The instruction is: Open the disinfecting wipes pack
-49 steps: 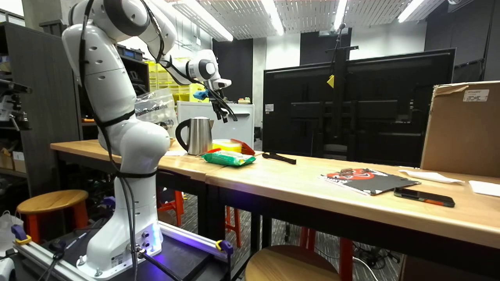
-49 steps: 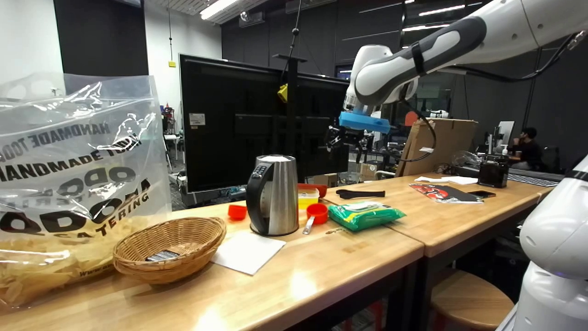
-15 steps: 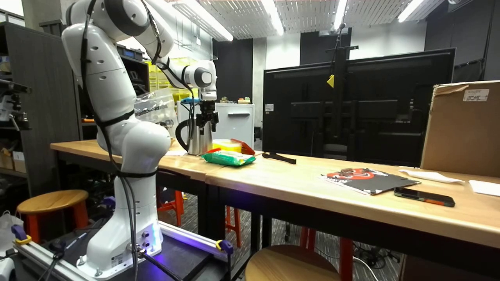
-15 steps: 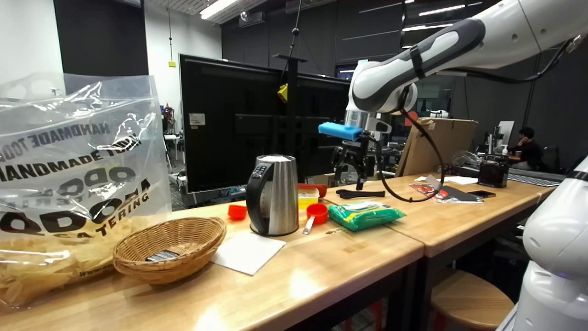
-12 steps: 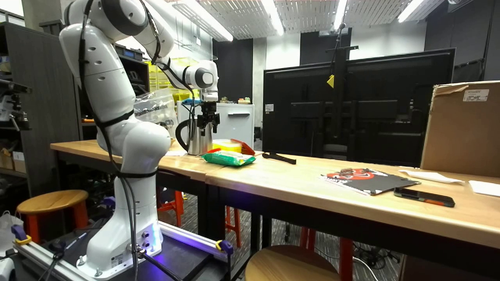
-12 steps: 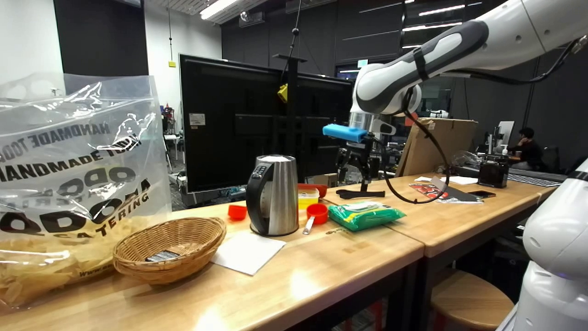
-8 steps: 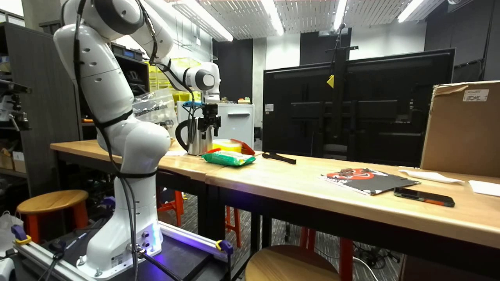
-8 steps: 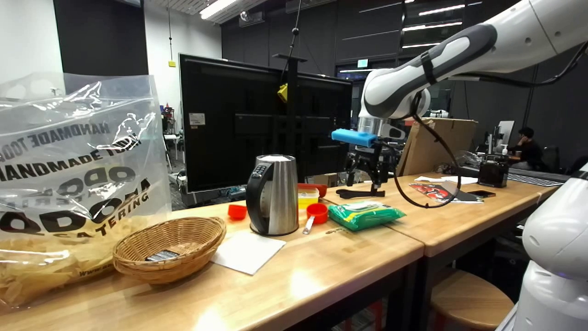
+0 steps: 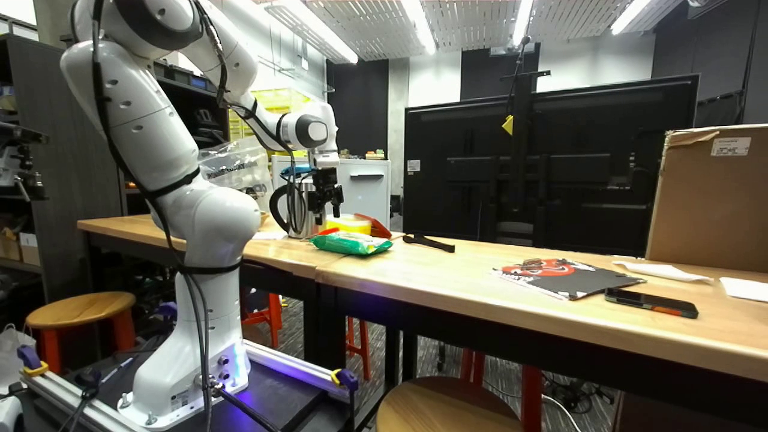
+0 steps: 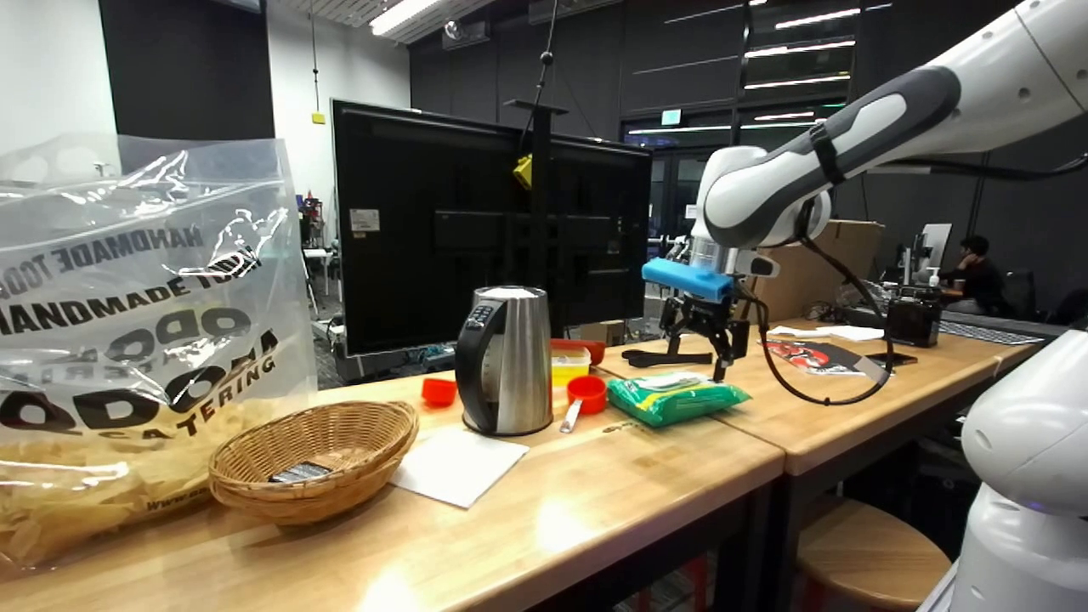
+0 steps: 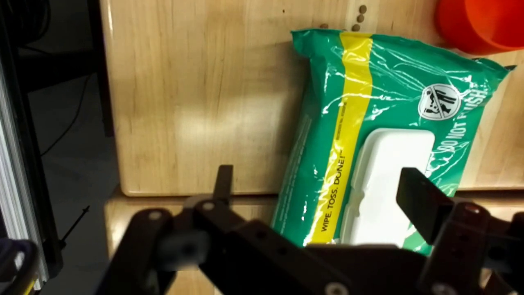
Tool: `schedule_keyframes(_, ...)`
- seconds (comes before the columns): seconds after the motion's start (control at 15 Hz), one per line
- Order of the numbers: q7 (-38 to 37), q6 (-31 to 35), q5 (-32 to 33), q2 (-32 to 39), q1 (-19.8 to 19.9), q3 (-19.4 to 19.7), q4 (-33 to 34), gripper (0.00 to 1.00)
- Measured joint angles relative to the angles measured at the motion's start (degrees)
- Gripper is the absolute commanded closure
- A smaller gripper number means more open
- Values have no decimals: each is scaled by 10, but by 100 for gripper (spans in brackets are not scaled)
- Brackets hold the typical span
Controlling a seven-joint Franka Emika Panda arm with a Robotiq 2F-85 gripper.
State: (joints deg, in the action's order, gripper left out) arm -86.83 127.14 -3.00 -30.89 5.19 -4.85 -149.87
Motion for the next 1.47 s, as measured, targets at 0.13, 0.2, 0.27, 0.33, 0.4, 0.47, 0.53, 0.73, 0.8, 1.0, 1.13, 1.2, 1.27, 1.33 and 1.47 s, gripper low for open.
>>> schedule_keyframes(0.13, 0, 28, 18, -2, 6, -4, -14, 0)
schedule_keyframes(0.2, 0, 41, 27, -2, 10, -7, -19, 0)
schedule_keyframes(0.27, 0, 54, 35, -2, 13, -9, -24, 0)
schedule_keyframes(0.33, 0, 66, 42, -2, 16, -12, -27, 0)
schedule_keyframes(0.4, -1, 78, 49, -2, 20, -16, -31, 0)
schedule_keyframes(0.47, -3, 88, 56, -2, 25, -20, -34, 0)
schedule_keyframes(0.53, -6, 100, 63, -2, 29, -25, -36, 0)
schedule_keyframes(0.73, -25, 145, 79, -2, 43, -40, -44, 0)
schedule_keyframes(0.8, -32, 163, 81, -2, 46, -45, -48, 0)
schedule_keyframes(1.0, -51, 213, 83, -2, 57, -59, -58, 0)
schedule_keyframes(1.13, -63, 232, 83, -2, 63, -66, -64, 0)
schedule_keyframes(1.2, -67, 235, 83, -3, 65, -68, -67, 0)
schedule_keyframes(1.27, -72, 235, 83, -4, 65, -69, -69, 0)
schedule_keyframes(1.33, -75, 234, 83, -6, 65, -69, -71, 0)
schedule_keyframes(1.47, -79, 232, 83, -13, 65, -69, -77, 0)
